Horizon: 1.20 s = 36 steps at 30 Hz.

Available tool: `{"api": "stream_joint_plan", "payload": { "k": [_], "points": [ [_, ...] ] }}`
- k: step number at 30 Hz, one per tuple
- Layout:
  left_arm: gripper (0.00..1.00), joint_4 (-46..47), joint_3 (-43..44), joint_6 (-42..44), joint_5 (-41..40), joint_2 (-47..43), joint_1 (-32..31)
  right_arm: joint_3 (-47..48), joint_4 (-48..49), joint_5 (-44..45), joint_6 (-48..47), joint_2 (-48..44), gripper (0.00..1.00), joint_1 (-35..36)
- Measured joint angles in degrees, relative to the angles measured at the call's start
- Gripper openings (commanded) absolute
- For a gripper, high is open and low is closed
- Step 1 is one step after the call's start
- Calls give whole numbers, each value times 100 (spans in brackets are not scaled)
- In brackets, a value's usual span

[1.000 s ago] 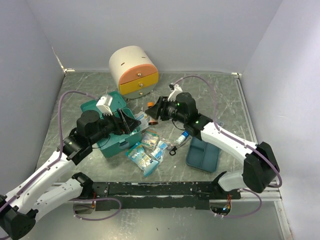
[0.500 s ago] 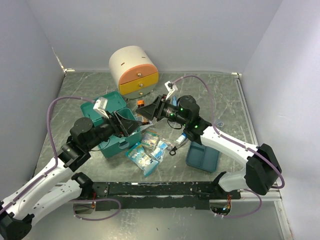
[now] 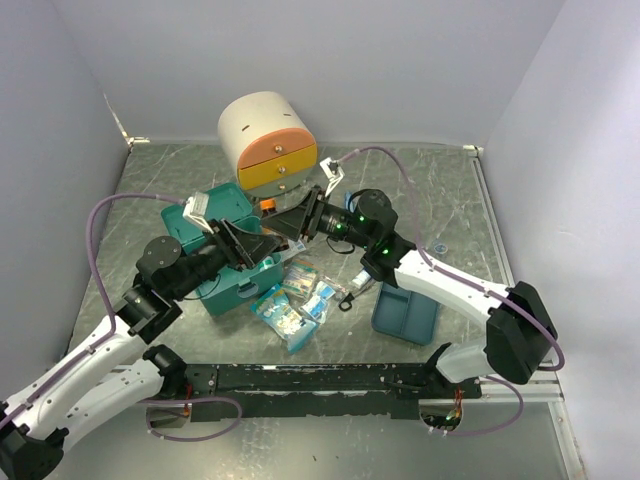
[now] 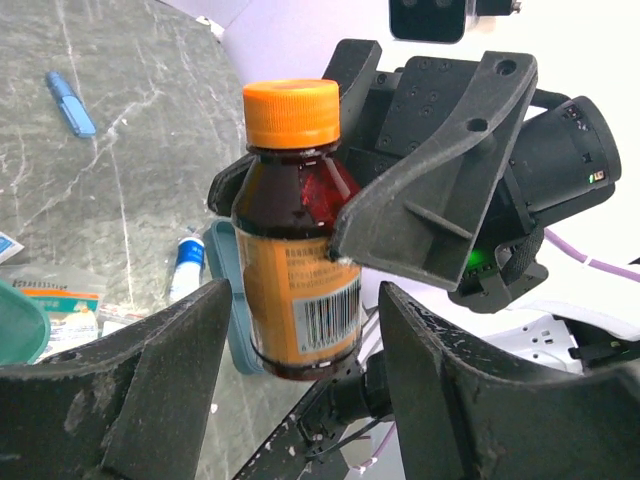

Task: Organize the medicine kit

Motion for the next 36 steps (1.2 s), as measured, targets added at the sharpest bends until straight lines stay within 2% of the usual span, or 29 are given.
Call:
{"api": "stream_joint_plan", "payload": {
  "k": [5, 10, 13, 18, 21, 28, 36],
  "points": [
    [63, 203, -81, -140, 7, 17, 0, 96, 66, -48, 57, 107, 32, 94],
    [50, 179, -120, -166, -61, -31, 0, 114, 127, -66, 76, 175, 35, 127],
    [48, 92, -133, -162, -146, -125, 0, 125, 114, -70, 63, 184, 45, 153],
    [45, -177, -151, -140, -398, -404, -28, 415, -319, -11, -87, 201, 69, 227],
    [45, -595, -151, -114, -737, -595, -28, 599, -710, 304, -254, 166, 76, 219],
    [45, -2046, 20, -83, -1716, -820, -28, 697, -1971, 1390, -640, -101, 77, 184],
    [45, -3425, 697, -275, -2496, -599, -28, 699, -3117, 2155, -820, -487, 75, 109]
  ]
}}
